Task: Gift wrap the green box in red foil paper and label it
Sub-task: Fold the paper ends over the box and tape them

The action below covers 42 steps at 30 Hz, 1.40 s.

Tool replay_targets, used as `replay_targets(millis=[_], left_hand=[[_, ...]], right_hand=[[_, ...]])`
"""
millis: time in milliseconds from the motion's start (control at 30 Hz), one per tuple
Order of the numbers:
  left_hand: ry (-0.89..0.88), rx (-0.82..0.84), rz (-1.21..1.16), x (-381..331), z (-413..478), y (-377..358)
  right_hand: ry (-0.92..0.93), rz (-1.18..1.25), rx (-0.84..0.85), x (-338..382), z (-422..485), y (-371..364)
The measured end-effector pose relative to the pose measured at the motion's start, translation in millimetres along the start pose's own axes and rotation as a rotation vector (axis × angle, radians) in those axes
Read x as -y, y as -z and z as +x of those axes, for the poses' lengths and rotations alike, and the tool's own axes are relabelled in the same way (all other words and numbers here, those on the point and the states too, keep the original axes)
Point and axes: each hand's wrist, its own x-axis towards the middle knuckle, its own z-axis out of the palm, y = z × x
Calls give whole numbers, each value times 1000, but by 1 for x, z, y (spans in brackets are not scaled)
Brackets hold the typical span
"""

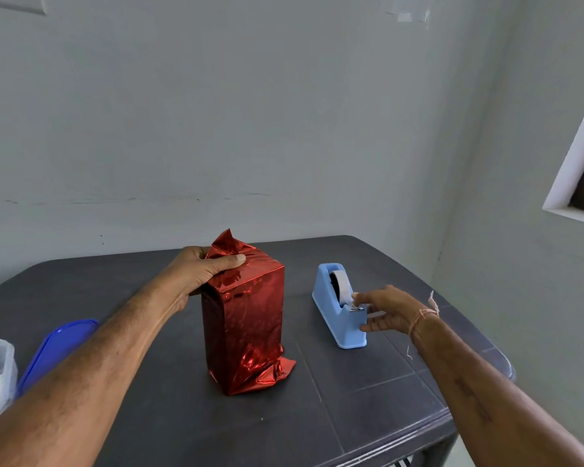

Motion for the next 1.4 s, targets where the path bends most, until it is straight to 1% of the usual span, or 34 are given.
replay_targets(millis=[100, 300, 400, 700, 833, 967, 1167, 1400], left_hand=[[8, 3, -8, 0, 0, 0], [4, 4, -18, 1, 0, -1], [7, 3, -17, 1, 0, -1], [-1, -4, -14, 1, -2, 0], [1, -7, -7, 1, -1, 0], [12, -11, 0, 1, 1, 0], [15, -15, 6, 1, 1, 1], [22, -24, 18, -1, -1, -1]], right_hand=[[-25, 28, -2, 4, 2, 0], [3, 221, 16, -6, 1, -2], [30, 320, 5, -15, -5, -7], [92, 457, -64, -49, -6, -19], [86, 482, -97, -59, -2, -20], [77, 497, -88, -66, -1, -21], [156, 537, -94, -76, -7, -27], [186, 599, -60, -89, -11, -29]])
